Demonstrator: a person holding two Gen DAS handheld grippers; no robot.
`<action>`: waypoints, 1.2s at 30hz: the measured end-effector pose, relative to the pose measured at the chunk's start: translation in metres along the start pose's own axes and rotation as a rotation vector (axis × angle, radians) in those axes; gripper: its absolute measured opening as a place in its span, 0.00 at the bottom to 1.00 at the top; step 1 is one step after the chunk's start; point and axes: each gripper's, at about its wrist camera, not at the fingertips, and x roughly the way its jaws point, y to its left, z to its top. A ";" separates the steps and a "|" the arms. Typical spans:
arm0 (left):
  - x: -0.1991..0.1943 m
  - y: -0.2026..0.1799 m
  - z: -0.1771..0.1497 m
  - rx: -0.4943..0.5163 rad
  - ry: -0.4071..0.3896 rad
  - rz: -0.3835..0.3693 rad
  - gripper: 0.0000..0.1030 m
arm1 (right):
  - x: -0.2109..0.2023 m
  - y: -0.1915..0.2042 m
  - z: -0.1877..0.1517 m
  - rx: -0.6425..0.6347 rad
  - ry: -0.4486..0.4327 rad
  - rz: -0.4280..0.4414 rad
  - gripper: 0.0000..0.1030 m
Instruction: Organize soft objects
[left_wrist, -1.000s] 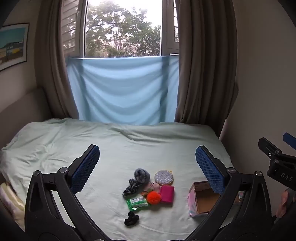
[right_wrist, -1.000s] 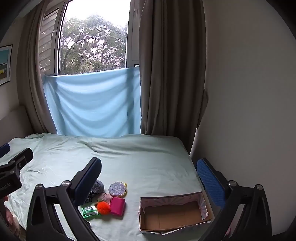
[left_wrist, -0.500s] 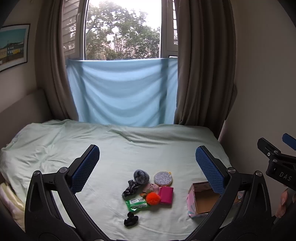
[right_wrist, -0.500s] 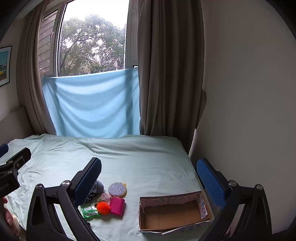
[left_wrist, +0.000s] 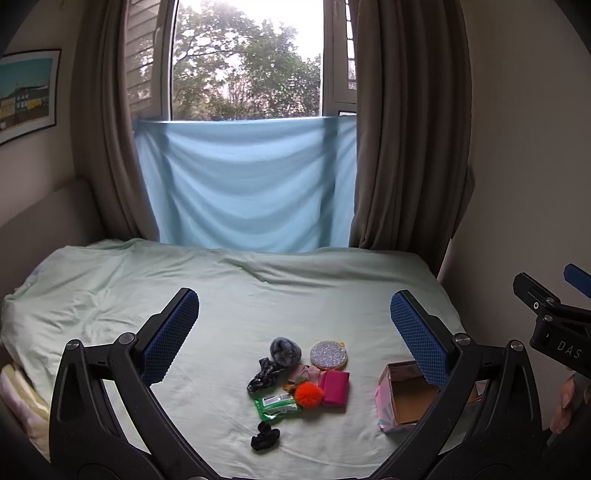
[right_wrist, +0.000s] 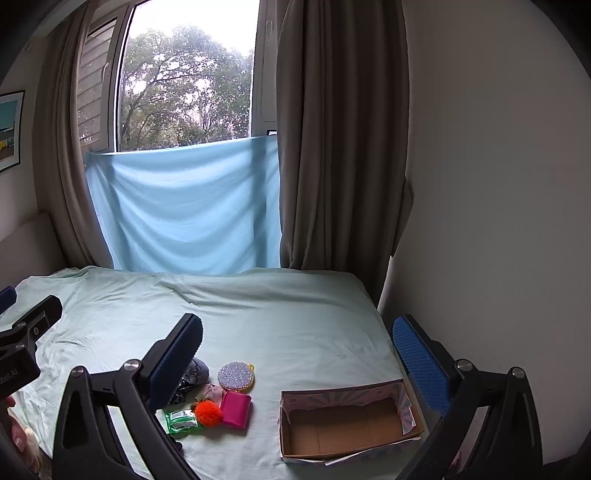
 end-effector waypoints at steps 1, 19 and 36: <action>0.000 0.000 0.000 0.000 -0.001 0.000 1.00 | 0.000 0.000 0.000 -0.001 -0.001 0.000 1.00; -0.001 0.006 -0.001 -0.008 0.003 0.009 1.00 | 0.000 0.007 -0.004 -0.011 -0.009 0.012 1.00; -0.001 0.003 0.002 -0.004 0.007 0.004 1.00 | -0.001 0.009 -0.007 -0.007 -0.009 0.017 1.00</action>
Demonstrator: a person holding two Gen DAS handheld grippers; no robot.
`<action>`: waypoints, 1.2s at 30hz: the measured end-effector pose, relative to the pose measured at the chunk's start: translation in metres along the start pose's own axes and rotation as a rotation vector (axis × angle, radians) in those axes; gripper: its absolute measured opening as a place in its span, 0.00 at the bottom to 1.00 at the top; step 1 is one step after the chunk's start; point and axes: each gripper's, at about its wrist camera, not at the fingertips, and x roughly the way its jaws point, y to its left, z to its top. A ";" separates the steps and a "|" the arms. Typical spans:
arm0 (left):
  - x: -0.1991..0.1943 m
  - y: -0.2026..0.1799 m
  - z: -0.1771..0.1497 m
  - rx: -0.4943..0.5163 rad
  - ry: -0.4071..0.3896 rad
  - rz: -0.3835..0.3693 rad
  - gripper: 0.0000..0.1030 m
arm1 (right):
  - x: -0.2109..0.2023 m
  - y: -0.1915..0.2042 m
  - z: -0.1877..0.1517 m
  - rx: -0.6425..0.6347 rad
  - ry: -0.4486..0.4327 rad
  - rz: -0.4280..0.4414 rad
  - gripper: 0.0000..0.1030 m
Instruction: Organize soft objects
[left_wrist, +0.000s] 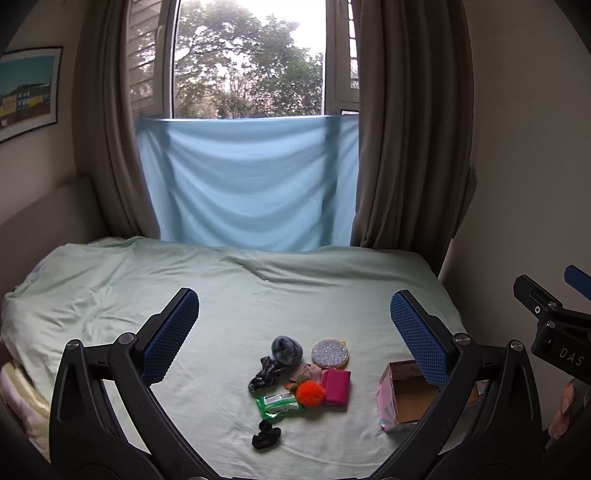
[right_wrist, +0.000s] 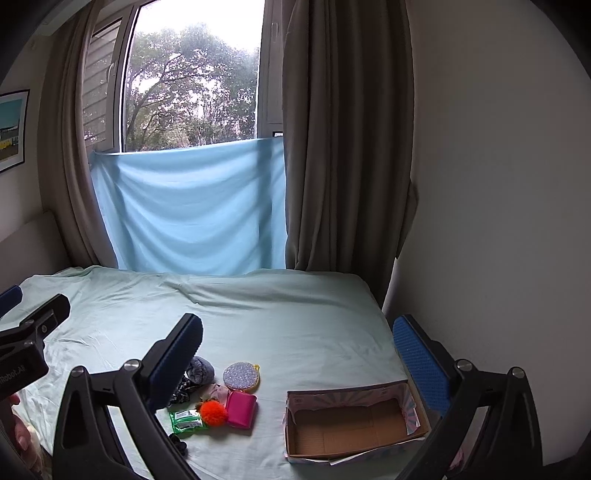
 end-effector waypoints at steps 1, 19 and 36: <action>0.001 0.000 0.000 0.000 0.000 0.000 1.00 | 0.000 0.001 -0.001 -0.001 -0.001 0.000 1.00; 0.006 -0.002 -0.002 -0.015 0.021 -0.007 1.00 | 0.003 0.003 -0.003 -0.008 0.001 0.014 1.00; 0.063 0.060 -0.049 -0.052 0.154 -0.005 1.00 | 0.059 0.046 -0.041 0.039 0.130 0.060 1.00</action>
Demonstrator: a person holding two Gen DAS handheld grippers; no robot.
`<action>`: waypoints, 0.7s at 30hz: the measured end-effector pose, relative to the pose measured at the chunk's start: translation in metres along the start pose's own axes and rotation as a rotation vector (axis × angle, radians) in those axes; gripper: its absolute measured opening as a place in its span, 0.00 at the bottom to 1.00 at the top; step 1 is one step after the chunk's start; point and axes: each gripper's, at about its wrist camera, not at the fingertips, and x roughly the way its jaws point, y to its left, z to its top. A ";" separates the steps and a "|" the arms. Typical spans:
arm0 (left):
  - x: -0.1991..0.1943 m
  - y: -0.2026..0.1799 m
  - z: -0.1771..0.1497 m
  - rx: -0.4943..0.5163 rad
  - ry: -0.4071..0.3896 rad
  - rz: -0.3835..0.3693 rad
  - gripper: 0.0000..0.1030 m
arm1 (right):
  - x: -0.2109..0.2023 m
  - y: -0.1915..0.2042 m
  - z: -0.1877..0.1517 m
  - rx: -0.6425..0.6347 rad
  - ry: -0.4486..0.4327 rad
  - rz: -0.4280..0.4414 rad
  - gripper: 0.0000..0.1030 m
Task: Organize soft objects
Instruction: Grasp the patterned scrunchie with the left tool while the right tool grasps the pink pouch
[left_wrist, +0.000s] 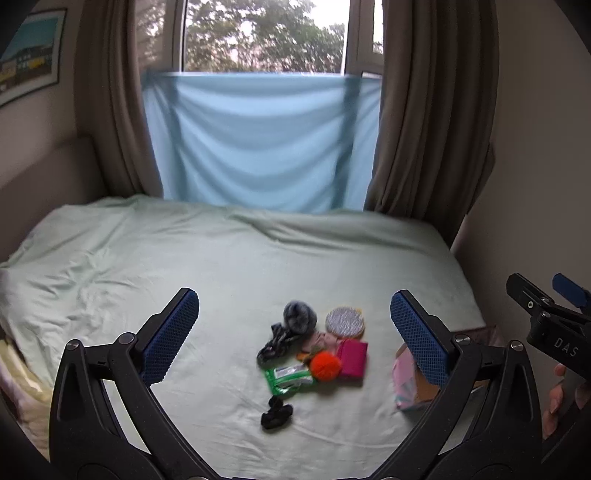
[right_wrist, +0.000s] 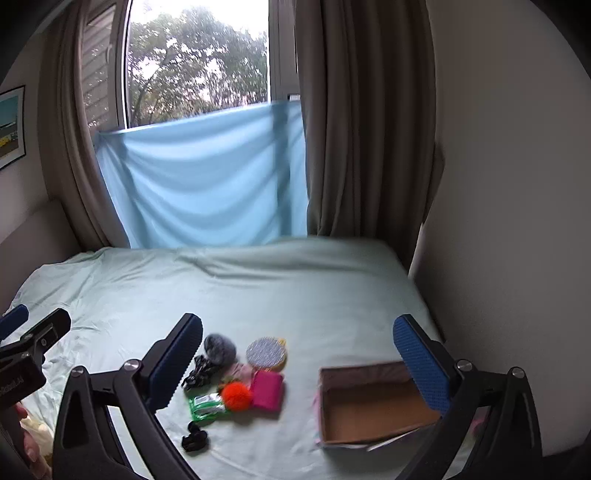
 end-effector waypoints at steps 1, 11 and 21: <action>0.010 0.008 -0.004 0.005 0.019 -0.010 1.00 | 0.006 0.004 -0.005 0.005 0.009 -0.007 1.00; 0.119 0.066 -0.042 0.069 0.139 -0.114 1.00 | 0.096 0.055 -0.072 0.074 0.088 -0.082 1.00; 0.273 0.094 -0.096 0.097 0.237 -0.225 1.00 | 0.210 0.076 -0.136 0.155 0.135 -0.152 1.00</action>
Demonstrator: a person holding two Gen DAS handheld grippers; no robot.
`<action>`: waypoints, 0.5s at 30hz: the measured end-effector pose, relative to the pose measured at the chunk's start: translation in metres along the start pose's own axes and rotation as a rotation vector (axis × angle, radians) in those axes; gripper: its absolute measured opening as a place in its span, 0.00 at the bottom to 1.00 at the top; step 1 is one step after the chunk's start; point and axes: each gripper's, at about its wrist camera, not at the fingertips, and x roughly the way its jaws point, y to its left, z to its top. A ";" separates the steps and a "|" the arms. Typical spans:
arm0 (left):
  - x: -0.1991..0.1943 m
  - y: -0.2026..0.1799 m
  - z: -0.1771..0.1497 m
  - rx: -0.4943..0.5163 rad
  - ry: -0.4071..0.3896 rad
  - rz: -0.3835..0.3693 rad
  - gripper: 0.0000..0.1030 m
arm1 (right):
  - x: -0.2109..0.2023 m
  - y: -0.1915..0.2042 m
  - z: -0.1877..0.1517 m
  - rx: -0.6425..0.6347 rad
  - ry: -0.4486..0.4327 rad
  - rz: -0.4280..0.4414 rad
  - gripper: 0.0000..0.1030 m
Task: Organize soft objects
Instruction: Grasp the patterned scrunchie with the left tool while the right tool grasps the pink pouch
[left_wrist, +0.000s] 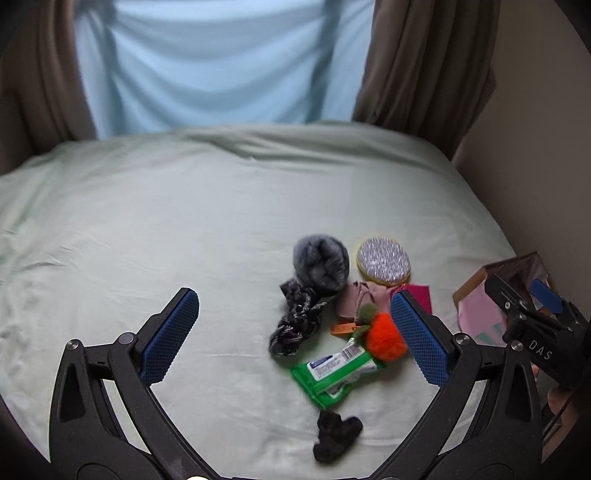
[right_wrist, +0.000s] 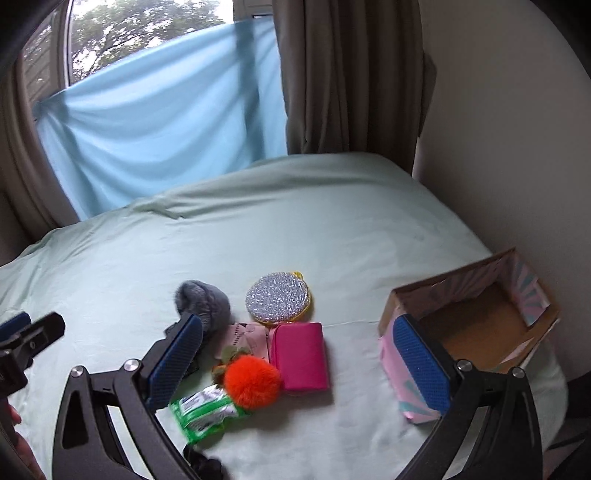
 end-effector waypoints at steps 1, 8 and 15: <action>0.016 0.002 -0.004 0.006 0.012 -0.004 1.00 | 0.013 0.001 -0.006 0.007 -0.002 -0.005 1.00; 0.119 0.010 -0.030 0.034 0.108 -0.055 0.99 | 0.096 -0.009 -0.036 0.074 0.065 -0.036 0.99; 0.174 0.006 -0.043 0.054 0.175 -0.083 0.95 | 0.151 -0.020 -0.055 0.065 0.152 -0.037 0.96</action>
